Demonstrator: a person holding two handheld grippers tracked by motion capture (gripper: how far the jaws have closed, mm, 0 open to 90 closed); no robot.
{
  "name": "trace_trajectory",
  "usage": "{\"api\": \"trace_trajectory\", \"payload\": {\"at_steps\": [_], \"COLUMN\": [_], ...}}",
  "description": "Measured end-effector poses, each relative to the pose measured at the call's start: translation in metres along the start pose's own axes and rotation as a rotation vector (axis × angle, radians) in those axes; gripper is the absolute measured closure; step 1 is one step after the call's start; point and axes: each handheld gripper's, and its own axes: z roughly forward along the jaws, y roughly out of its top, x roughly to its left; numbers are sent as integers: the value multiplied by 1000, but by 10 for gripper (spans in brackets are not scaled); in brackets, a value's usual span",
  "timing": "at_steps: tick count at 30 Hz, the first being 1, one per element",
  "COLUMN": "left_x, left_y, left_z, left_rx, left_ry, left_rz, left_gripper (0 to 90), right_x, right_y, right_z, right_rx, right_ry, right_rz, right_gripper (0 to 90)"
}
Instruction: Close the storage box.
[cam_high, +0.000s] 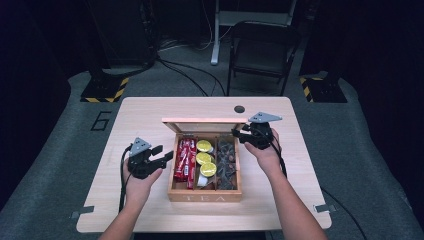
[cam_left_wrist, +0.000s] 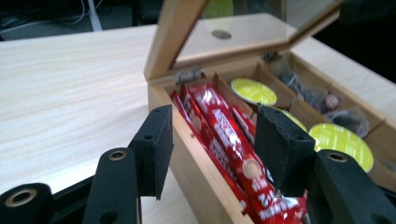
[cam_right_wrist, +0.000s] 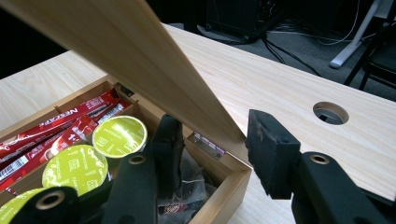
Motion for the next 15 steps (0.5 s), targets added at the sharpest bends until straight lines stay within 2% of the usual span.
{"api": "trace_trajectory", "payload": {"at_steps": [10,12,15], "left_x": [-21,-24,-29], "left_y": [-8,-10,-13], "left_z": [13,17,24], "left_rx": [69,82,98], "left_ry": [-23,-25,-28], "left_rz": [29,49,44], "left_gripper": [468,468,468], "right_x": [-1,-1,-1], "right_y": [0,0,0], "right_z": [0,0,0], "right_rx": [-3,-4,-4], "right_ry": [6,7,6], "right_rz": [-3,-5,-3], "right_gripper": [560,559,559]}}
